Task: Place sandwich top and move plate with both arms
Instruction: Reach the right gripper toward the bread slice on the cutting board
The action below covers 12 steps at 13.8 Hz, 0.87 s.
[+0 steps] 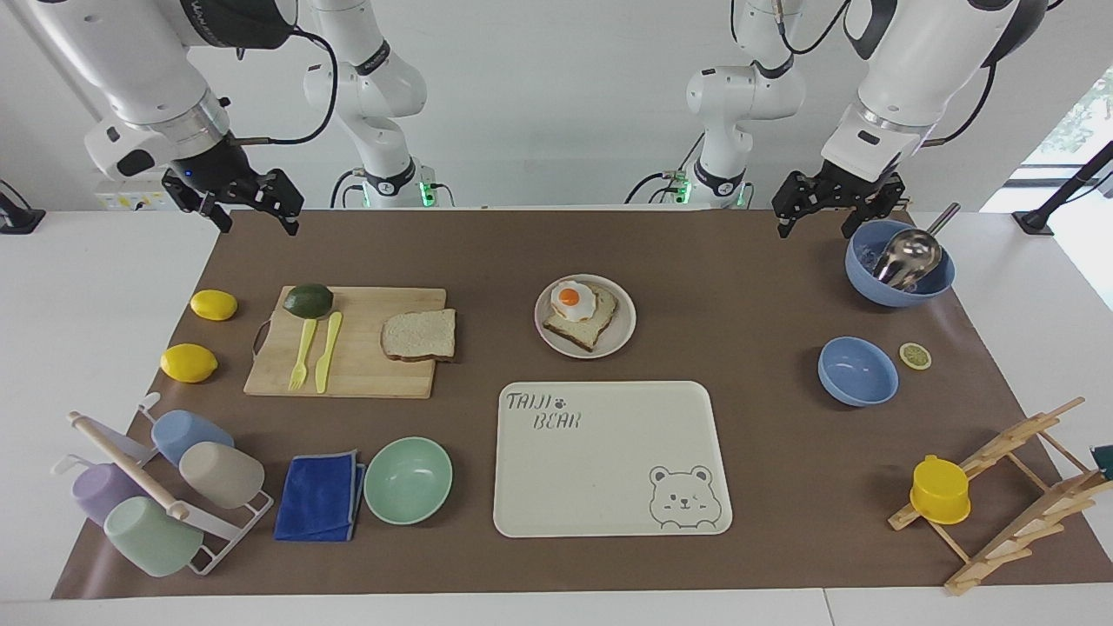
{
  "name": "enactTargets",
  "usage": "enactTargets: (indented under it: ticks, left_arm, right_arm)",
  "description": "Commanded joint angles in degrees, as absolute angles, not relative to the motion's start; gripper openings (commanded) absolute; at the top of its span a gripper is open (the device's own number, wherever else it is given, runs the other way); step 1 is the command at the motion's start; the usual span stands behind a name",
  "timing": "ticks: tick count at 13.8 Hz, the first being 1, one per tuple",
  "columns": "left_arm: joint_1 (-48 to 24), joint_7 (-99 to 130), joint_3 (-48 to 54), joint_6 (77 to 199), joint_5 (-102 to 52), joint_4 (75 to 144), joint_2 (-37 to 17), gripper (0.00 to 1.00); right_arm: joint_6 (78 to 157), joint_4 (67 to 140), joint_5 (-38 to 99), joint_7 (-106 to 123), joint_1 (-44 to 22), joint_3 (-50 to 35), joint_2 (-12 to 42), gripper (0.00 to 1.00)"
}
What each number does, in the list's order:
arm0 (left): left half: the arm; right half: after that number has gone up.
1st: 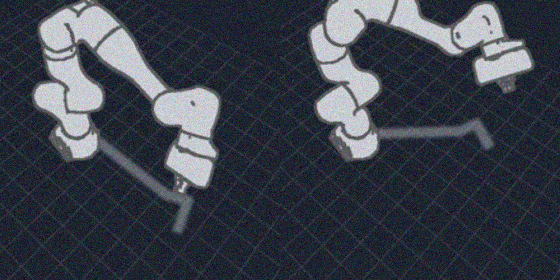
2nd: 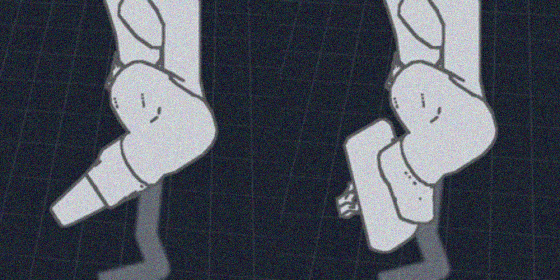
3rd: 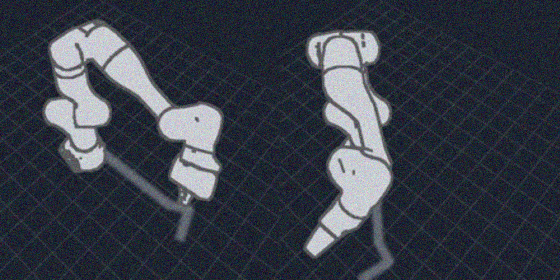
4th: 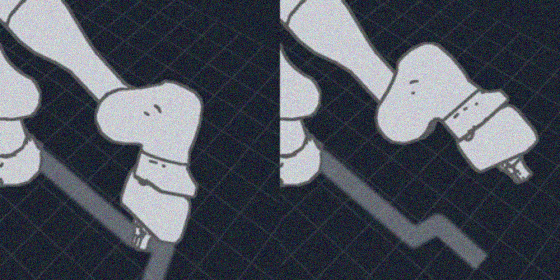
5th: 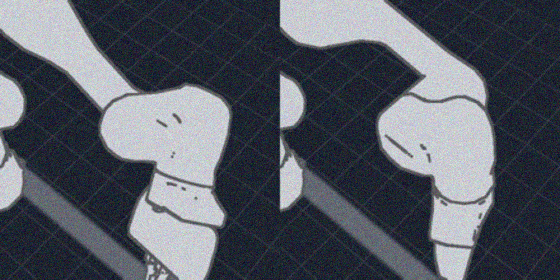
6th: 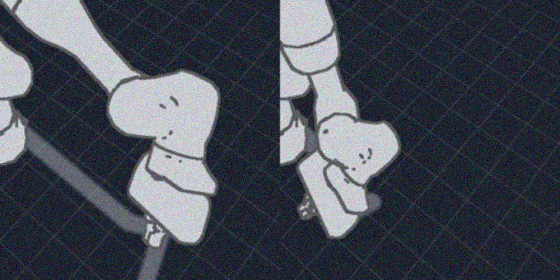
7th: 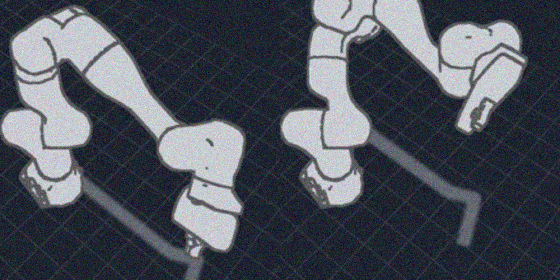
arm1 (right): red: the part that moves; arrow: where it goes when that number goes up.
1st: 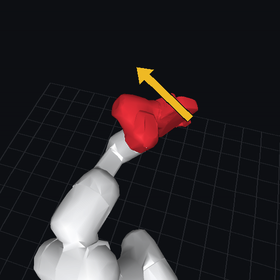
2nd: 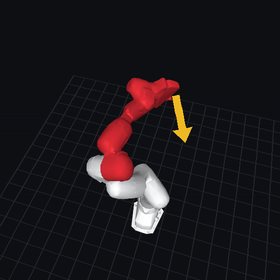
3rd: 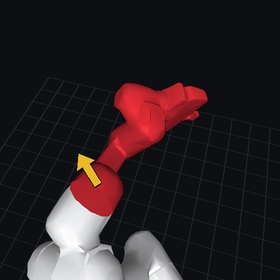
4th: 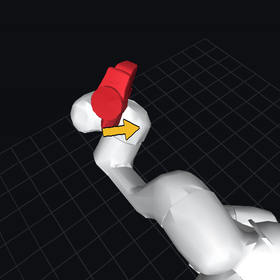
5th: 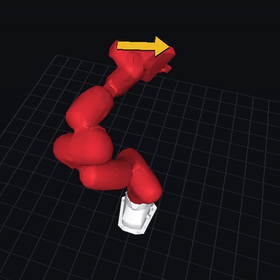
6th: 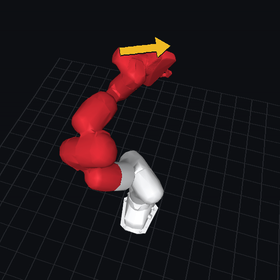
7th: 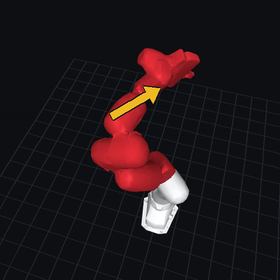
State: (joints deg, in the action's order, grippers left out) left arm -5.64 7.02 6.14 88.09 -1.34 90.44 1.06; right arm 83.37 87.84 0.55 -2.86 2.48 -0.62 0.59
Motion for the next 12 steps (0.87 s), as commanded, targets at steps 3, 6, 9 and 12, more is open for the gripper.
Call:
enactTargets:
  ticks: [3, 6, 9, 12]
  left_arm:
    - [-5.7, 7.3, 6.0, 88.0, -0.6, 92.1, 2.5, 1.0]
    - [-5.7, 7.3, 6.0, 88.0, -0.6, 92.1, 2.5, 1.0]
    - [-5.8, 7.3, 6.0, 88.0, -0.6, 92.1, 2.6, 1.0]
    - [-5.7, 7.3, 6.0, 88.0, -0.6, 92.1, 2.5, 1.0]
  right_arm:
    - [83.6, 88.3, 0.2, -3.4, 2.6, -1.1, -0.3, 1.0]
    - [83.7, 88.9, 0.4, -3.7, 3.2, -1.1, -0.8, 1.0]
    - [83.8, 88.5, 0.4, 0.7, 2.7, -1.1, -0.9, 1.0]
    - [85.7, 89.9, 0.1, 1.3, 1.9, -3.5, -1.4, 1.0]
